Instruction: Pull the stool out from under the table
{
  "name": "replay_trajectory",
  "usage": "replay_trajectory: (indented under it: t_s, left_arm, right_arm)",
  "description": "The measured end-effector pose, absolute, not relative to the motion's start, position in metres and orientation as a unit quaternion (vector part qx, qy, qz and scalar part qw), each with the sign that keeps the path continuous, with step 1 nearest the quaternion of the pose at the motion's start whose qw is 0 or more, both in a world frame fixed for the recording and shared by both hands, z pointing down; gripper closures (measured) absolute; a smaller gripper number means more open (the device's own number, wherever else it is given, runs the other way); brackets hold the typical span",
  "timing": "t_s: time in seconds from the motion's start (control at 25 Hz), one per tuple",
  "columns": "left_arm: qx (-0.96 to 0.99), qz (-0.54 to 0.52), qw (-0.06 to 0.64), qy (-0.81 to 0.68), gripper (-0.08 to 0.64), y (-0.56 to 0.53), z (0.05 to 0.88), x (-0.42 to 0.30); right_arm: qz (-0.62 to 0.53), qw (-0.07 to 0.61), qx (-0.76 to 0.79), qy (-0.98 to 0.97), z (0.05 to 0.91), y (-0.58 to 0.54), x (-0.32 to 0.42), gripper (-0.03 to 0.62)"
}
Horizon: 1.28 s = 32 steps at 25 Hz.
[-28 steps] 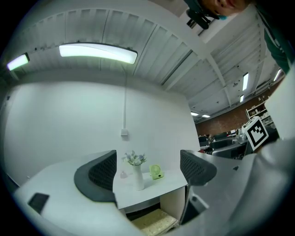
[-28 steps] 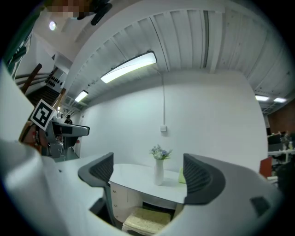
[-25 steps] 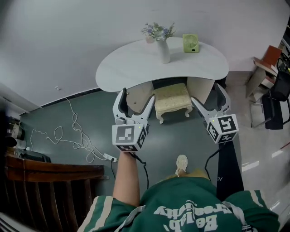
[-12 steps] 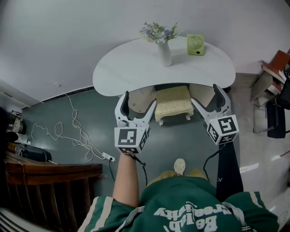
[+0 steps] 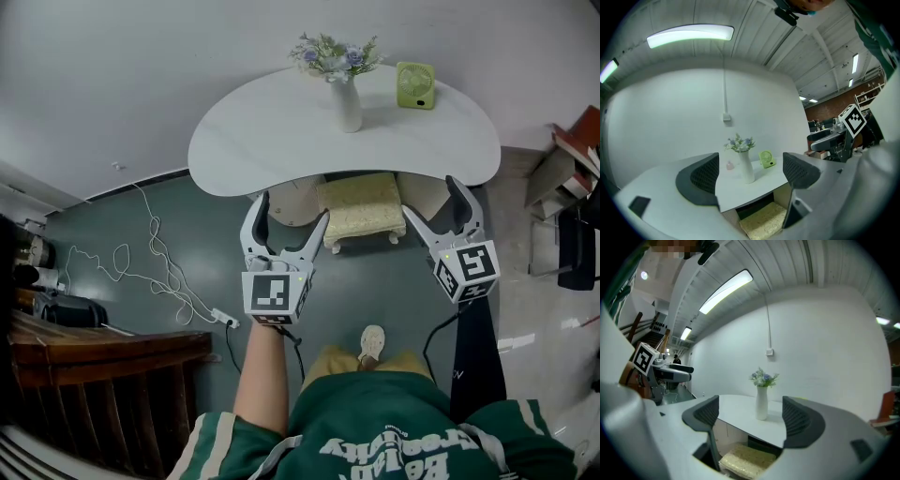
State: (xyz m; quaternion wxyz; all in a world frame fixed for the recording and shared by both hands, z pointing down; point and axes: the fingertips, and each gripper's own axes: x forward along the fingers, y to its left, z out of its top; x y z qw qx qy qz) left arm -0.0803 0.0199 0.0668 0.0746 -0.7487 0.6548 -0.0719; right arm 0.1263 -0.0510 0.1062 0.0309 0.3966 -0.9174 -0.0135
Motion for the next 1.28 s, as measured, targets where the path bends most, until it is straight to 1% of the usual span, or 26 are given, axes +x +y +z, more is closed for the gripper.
replay_trajectory:
  t_s: [0.16, 0.4, 0.48, 0.64, 0.84, 1.0, 1.28]
  left_arm:
    - [-0.751, -0.072, 0.073, 0.652, 0.13, 0.015, 0.085, -0.087]
    - [-0.761, -0.082, 0.046, 0.642, 0.13, -0.005, 0.141, -0.11]
    - [-0.763, -0.096, 0.031, 0.639, 0.13, -0.015, 0.17, -0.121]
    - [-0.772, -0.118, 0.009, 0.625, 0.129, -0.029, 0.234, -0.13]
    - [-0.79, -0.14, -0.016, 0.597, 0.129, -0.039, 0.315, -0.138]
    - [-0.796, -0.153, -0.039, 0.585, 0.129, -0.052, 0.376, -0.147]
    - [-0.812, -0.165, -0.083, 0.554, 0.129, -0.087, 0.464, -0.148]
  right_arm:
    - [-0.011, 0.042, 0.397, -0.917, 0.12, -0.06, 0.12, 0.161]
    - [0.012, 0.062, 0.401, -0.914, 0.169, -0.076, 0.1, 0.161]
    - [0.02, 0.073, 0.398, -0.914, 0.195, -0.082, 0.087, 0.161]
    - [0.038, 0.123, 0.388, -0.913, 0.258, -0.085, 0.07, 0.161]
    - [0.057, 0.171, 0.387, -0.904, 0.334, -0.091, 0.058, 0.146]
    - [0.063, 0.209, 0.385, -0.897, 0.391, -0.105, 0.052, 0.121]
    - [0.094, 0.253, 0.377, -0.886, 0.483, -0.134, 0.039, 0.1]
